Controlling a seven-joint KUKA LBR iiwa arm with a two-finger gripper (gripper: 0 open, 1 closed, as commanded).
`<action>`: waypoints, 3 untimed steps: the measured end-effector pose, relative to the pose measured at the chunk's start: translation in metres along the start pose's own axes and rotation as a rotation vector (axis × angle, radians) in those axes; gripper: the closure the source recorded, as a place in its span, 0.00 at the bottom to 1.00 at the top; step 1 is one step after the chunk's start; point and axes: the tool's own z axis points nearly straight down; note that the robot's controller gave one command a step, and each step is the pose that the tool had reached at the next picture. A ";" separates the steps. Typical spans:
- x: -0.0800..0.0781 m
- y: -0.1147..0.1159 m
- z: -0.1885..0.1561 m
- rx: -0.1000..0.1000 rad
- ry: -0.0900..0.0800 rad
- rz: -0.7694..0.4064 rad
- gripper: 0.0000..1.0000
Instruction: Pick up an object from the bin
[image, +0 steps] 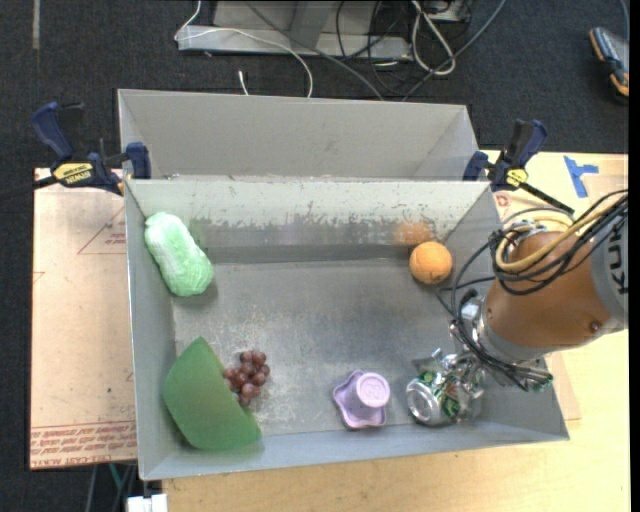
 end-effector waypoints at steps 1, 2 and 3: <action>0.001 0.002 -0.025 -0.008 0.007 0.002 1.00; -0.001 0.001 -0.050 -0.003 0.002 0.004 1.00; -0.001 0.001 -0.065 -0.005 0.003 0.005 1.00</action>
Offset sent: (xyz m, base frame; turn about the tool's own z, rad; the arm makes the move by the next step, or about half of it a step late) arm -0.0028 0.0010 0.0610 0.0009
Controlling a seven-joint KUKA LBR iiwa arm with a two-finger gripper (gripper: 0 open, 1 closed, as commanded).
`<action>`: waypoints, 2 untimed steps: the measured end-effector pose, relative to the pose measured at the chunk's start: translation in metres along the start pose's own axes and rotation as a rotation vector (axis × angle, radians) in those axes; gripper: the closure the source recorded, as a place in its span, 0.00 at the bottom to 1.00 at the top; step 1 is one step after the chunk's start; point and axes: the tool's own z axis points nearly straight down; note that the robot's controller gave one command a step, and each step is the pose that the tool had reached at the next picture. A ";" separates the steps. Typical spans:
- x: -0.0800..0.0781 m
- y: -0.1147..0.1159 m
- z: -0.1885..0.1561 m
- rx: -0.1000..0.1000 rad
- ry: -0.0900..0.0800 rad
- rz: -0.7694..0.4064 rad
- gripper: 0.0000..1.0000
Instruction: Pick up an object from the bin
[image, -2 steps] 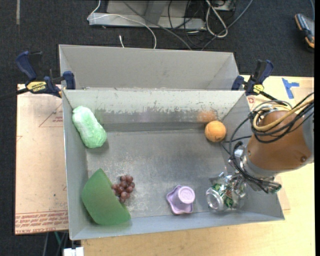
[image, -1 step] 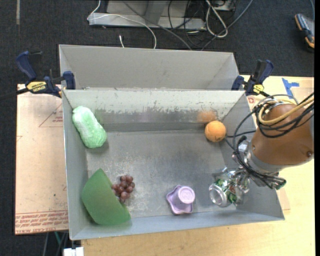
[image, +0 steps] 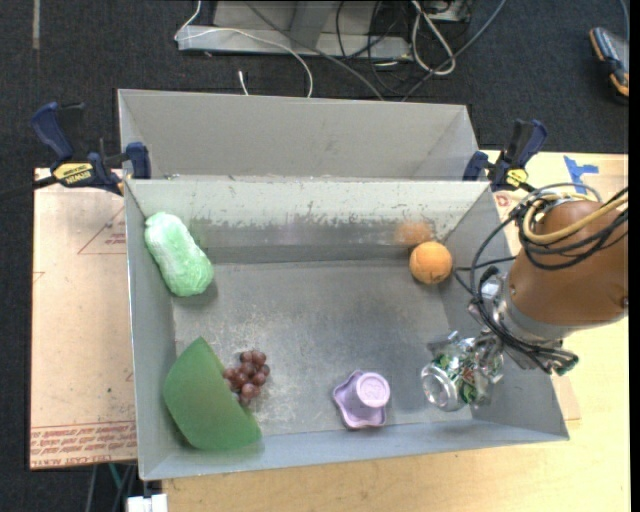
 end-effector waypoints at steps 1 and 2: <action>0.000 0.001 -0.022 -0.003 0.001 0.001 1.00; -0.002 0.000 -0.039 0.001 -0.003 0.004 1.00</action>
Offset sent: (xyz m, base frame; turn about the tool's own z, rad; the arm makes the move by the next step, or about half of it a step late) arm -0.0004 0.0004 0.0376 0.0007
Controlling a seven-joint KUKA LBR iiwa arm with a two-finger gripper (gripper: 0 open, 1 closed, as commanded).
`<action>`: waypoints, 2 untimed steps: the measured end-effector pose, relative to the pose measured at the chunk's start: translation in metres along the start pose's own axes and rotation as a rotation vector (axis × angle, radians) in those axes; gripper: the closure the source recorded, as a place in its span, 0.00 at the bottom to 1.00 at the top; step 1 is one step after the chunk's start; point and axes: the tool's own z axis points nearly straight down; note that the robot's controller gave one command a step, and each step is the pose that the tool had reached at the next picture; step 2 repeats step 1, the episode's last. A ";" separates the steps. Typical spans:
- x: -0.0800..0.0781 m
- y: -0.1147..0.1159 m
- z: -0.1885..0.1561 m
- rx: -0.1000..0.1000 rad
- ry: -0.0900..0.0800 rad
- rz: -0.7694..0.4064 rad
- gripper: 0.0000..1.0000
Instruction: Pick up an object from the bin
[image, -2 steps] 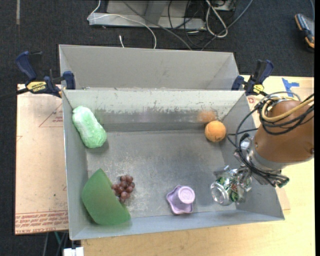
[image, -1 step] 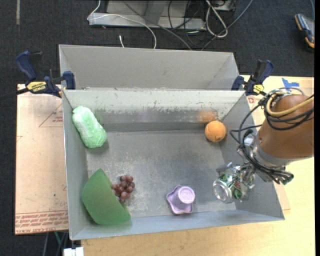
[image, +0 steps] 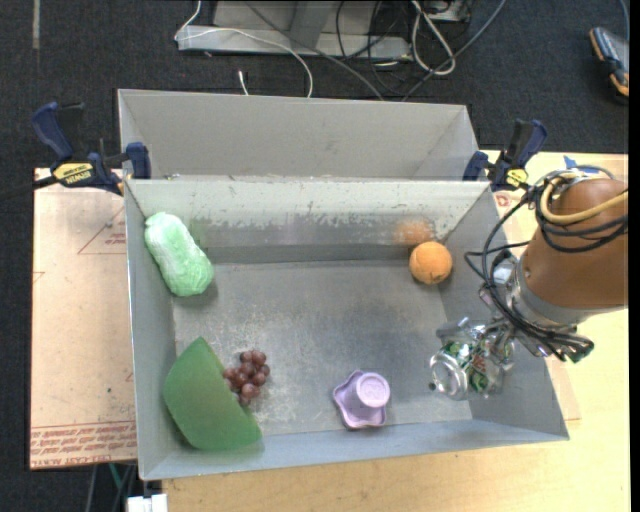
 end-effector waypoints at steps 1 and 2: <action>0.000 0.000 -0.003 -0.001 0.001 0.001 1.00; 0.000 0.000 -0.003 -0.001 0.001 0.001 1.00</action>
Offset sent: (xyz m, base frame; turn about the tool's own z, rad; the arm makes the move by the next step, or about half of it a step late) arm -0.0001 0.0002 0.0165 0.0006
